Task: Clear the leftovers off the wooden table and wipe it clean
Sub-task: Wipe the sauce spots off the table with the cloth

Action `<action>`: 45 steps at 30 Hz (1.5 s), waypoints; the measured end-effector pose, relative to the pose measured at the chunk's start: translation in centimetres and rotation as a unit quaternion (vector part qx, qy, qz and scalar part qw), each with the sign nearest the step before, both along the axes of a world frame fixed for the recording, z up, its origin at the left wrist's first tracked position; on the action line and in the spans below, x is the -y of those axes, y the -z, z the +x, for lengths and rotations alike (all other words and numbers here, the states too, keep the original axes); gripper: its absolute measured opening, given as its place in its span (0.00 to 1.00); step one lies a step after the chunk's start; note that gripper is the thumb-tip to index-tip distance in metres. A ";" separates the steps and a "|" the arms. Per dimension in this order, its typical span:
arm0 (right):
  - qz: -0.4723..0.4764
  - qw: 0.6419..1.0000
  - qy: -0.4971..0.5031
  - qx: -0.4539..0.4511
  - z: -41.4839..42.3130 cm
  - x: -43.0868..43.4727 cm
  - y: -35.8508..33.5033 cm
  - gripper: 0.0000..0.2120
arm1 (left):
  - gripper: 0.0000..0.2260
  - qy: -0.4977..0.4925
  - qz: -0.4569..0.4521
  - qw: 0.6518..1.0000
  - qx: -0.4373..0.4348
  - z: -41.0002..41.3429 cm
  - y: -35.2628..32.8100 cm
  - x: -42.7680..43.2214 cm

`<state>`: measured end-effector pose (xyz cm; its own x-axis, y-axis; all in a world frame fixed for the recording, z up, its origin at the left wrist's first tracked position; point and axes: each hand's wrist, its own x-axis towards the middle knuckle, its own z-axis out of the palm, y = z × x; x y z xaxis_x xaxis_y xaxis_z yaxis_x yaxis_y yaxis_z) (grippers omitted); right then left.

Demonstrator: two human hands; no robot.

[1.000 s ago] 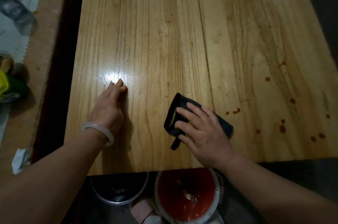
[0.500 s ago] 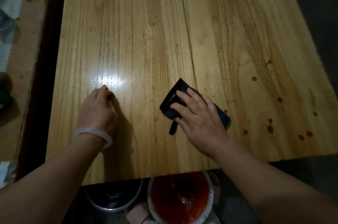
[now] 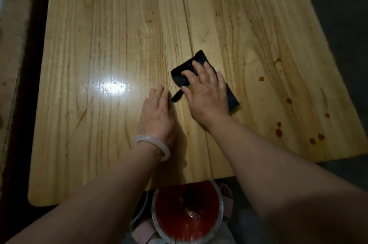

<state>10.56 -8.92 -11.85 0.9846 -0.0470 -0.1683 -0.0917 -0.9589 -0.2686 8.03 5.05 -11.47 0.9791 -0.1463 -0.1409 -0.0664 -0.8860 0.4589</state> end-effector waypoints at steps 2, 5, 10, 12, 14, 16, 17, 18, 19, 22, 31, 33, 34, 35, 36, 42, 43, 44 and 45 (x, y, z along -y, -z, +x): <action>0.005 1.000 0.003 0.000 -0.3 -0.1 0.0 0.23 | 0.22 0.002 0.010 1.000 0.001 -0.2 0.5 0.2; 0.019 1.000 0.018 0.009 -1.5 -0.3 -0.1 0.22 | 0.22 0.000 0.012 1.000 0.008 -0.4 0.7 0.0; 0.034 0.998 0.042 0.015 -4.6 -1.2 -0.1 0.23 | 0.22 0.004 0.027 0.999 0.026 -0.7 1.2 0.1; 0.034 0.998 0.048 0.028 -6.0 -1.4 0.1 0.22 | 0.23 0.001 0.029 0.999 0.031 -0.8 1.3 0.2; 0.025 0.998 0.051 0.039 -7.1 -1.5 0.3 0.23 | 0.23 0.003 0.030 0.999 0.038 -1.0 1.4 0.2; 0.020 0.998 0.047 0.042 -8.2 -1.5 0.5 0.23 | 0.24 0.007 0.033 0.998 0.043 -1.1 1.5 0.2; 0.020 0.998 0.044 0.043 -8.7 -1.5 0.5 0.23 | 0.25 0.009 0.037 0.998 0.046 -1.1 1.5 0.2; 0.018 0.998 0.043 0.045 -9.1 -1.5 0.6 0.23 | 0.25 0.011 0.040 0.998 0.049 -1.1 1.6 0.2; 0.015 0.998 0.040 0.046 -9.5 -1.5 0.6 0.23 | 0.25 0.012 0.045 0.998 0.049 -1.1 1.7 0.3; 0.006 0.999 0.019 0.047 -10.7 -1.3 0.7 0.23 | 0.26 0.017 0.058 0.997 0.039 -1.2 1.8 0.3; -0.014 0.994 -0.084 0.072 -11.1 2.2 1.4 0.21 | 0.26 0.017 0.064 0.996 0.057 -1.3 2.4 0.2; -0.012 0.994 -0.089 0.070 -10.5 3.0 1.3 0.21 | 0.25 0.013 0.064 0.996 0.064 -1.3 2.6 0.2; -0.012 0.994 -0.088 0.069 -10.0 3.4 1.3 0.21 | 0.25 0.014 0.064 0.995 0.070 -1.3 2.7 0.2; -0.011 0.994 -0.084 0.067 -9.6 3.8 1.3 0.21 | 0.25 0.015 0.064 0.995 0.074 -1.3 2.8 0.1; -0.010 0.995 -0.079 0.066 -9.1 4.2 1.3 0.21 | 0.25 0.016 0.063 0.995 0.076 -1.2 2.8 0.1; -0.020 0.998 -0.045 0.047 -5.9 5.8 1.1 0.23 | 0.25 0.015 0.065 0.994 0.086 -1.2 3.2 0.2; -0.020 0.998 -0.038 0.043 -5.2 6.1 1.0 0.23 | 0.25 0.015 0.066 0.994 0.089 -1.2 3.2 0.2; -0.021 0.999 -0.032 0.038 -4.6 6.3 0.9 0.23 | 0.25 0.015 0.068 0.993 0.090 -1.2 3.3 0.1; -0.021 0.999 -0.027 0.033 -3.9 6.5 0.8 0.23 | 0.25 0.016 0.070 0.993 0.090 -1.2 3.3 0.1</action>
